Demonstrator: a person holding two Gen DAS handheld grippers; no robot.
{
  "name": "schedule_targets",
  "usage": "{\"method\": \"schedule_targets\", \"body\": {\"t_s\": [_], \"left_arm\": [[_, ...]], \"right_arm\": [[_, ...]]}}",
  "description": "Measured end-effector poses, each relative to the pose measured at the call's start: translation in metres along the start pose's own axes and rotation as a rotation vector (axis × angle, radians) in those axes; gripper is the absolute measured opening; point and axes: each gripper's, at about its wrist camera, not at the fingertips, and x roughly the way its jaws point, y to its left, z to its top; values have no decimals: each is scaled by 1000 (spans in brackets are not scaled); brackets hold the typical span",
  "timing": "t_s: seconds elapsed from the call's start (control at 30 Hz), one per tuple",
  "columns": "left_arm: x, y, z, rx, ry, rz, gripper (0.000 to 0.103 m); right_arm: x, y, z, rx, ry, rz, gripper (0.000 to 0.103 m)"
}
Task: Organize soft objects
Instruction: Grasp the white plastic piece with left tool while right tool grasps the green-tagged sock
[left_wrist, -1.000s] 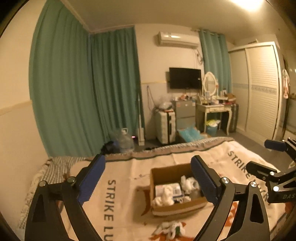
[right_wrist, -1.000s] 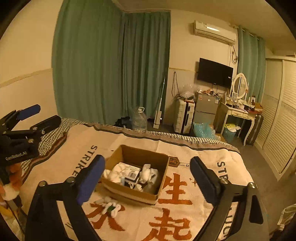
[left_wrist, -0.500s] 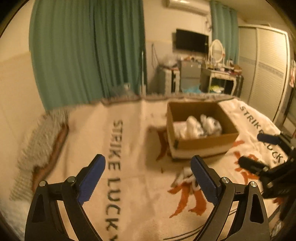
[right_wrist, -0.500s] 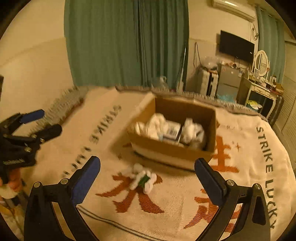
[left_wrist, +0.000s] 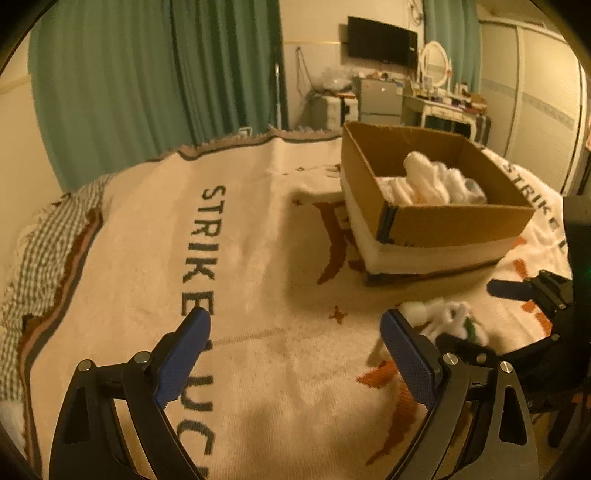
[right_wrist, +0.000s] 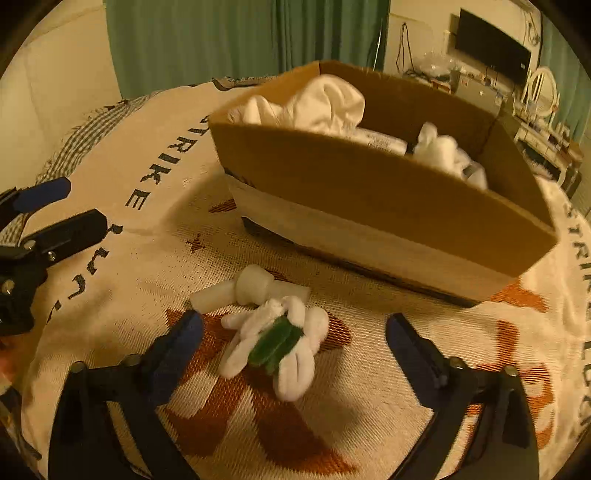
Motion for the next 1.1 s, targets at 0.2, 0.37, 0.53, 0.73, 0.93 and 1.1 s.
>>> {"method": "schedule_targets", "body": {"t_s": [0.2,0.37,0.53,0.73,0.93,1.1], "left_arm": [[18,-12,-3,51,35,-26,95],[34,-32,-2,60,119,-117,95],[49,-54,1,66,161,-177,93],[60,-85,4,141,163,-192,82],[81,-90,4,115,206,-219,67],[86,-90,0,99,237,-278,44]], "right_arm": [[9,-9,-3,30,29,79,50],[-15,-18,-6,47,-37,77,43],[-37,-44,-10,85,-85,21,42],[-40,-68,-15,124,-78,-31,42],[-36,-76,-15,141,-67,-42,43],[-32,-73,-15,139,-58,-42,43]]}}
